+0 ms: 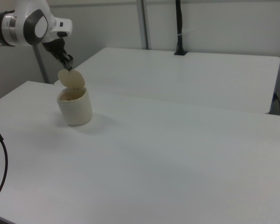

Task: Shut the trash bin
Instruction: 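Move the gripper down to the open lid of the cream bin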

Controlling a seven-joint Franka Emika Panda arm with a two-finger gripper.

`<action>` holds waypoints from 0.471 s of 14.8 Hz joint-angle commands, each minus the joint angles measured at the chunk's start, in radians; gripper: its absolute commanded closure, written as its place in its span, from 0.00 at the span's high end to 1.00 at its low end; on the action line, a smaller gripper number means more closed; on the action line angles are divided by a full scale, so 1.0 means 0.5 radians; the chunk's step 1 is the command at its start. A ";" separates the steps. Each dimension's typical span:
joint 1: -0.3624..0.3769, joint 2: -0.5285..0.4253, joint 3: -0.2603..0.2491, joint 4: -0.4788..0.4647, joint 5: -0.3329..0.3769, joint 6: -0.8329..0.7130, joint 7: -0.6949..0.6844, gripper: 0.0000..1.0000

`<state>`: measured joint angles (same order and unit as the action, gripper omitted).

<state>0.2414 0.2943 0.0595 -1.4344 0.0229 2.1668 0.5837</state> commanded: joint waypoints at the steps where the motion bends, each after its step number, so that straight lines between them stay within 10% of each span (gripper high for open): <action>1: 0.014 0.120 -0.009 0.107 0.138 0.231 0.437 0.00; 7: 0.085 0.329 -0.015 0.264 0.236 0.421 0.725 0.00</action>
<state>0.2485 0.4025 0.0596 -1.3608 0.1223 2.3288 0.8702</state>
